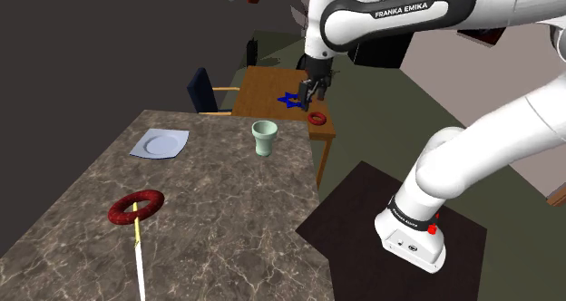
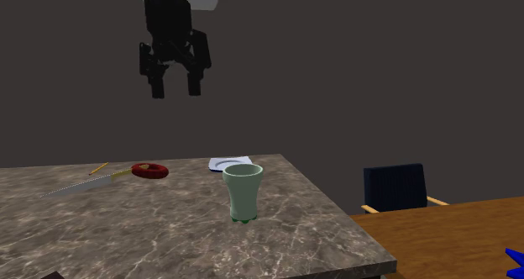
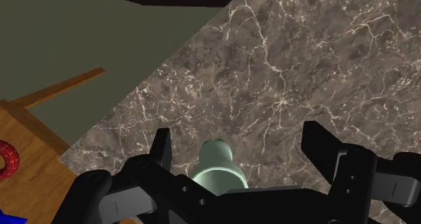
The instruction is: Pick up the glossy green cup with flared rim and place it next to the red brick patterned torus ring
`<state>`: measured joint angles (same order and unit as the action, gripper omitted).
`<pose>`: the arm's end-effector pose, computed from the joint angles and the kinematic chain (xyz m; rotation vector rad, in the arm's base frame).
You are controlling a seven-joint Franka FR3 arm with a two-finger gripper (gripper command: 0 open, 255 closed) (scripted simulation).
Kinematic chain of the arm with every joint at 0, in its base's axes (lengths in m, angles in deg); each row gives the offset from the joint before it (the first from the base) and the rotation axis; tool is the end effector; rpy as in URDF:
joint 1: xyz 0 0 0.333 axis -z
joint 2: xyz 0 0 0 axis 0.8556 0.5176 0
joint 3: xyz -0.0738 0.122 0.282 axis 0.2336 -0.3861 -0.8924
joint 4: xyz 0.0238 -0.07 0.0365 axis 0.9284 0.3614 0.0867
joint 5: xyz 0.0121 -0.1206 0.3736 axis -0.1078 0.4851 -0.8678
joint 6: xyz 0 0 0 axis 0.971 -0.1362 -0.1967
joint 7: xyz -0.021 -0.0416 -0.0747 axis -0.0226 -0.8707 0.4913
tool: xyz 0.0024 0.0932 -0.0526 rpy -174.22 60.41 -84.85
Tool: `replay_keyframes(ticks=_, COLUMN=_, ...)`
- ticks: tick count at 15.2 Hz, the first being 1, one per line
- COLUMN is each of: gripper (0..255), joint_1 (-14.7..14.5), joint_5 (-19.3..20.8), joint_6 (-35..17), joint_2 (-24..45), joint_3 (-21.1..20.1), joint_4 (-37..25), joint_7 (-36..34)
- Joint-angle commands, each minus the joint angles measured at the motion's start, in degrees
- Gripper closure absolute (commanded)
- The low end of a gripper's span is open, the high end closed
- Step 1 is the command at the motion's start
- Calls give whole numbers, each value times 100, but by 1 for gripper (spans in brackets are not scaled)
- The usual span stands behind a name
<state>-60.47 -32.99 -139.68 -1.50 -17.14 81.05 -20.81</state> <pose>0.3955 0.0562 0.4966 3.0825 0.0697 -0.0230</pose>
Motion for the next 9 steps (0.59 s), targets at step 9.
replay_keyframes(ticks=9, gripper=0, joint_1=40, joint_5=542, joint_6=-1151, joint_2=2329, joint_3=-338, joint_4=-953, joint_7=-469)
